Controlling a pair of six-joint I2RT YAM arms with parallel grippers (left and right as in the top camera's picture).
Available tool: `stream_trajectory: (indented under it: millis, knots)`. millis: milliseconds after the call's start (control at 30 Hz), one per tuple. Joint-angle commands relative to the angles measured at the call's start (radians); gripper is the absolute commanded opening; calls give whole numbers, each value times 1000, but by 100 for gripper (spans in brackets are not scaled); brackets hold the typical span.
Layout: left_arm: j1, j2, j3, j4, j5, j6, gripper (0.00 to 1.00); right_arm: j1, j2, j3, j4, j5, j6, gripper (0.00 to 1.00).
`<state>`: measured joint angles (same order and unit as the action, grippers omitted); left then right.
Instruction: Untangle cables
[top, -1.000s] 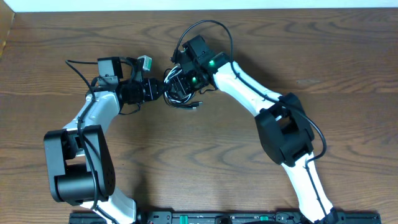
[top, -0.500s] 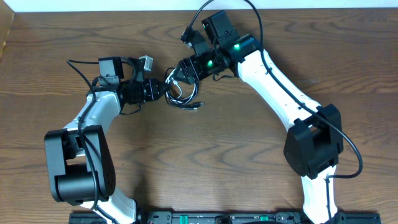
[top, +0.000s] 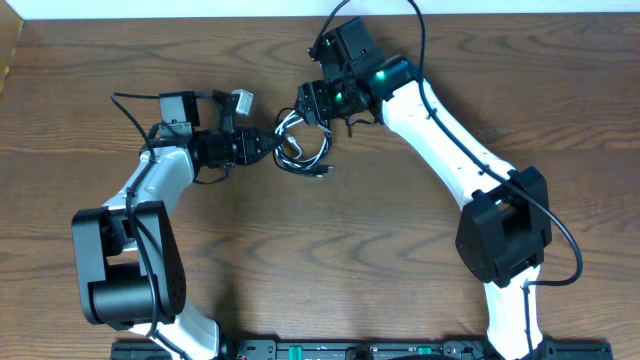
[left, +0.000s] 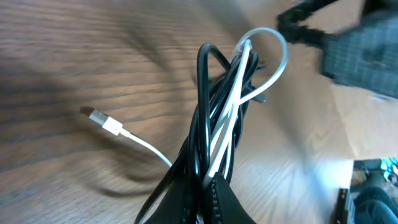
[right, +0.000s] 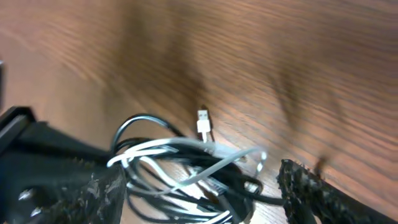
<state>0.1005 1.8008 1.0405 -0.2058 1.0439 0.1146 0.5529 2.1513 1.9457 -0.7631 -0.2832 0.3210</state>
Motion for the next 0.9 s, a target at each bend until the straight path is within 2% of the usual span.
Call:
stream_trajectory:
  millis: [0,233,433,567,667,867]
  knots:
    - [-9,-15,4,0,71,55,8,-4,11,2,-13,94,105,76]
    - [-46,-14,4,6,62,84,8,-2,11,-26,4,95,126,74]
    - [-45,-15,4,5,37,87,8,-2,11,-55,3,93,-62,68]
    - [-45,-15,4,4,38,87,8,-2,11,-86,5,77,-94,56]
    - [-45,-15,4,5,35,86,8,1,11,-117,3,11,-95,37]
    - [-45,-15,4,10,-109,-4,9,18,11,-175,19,-8,-95,36]
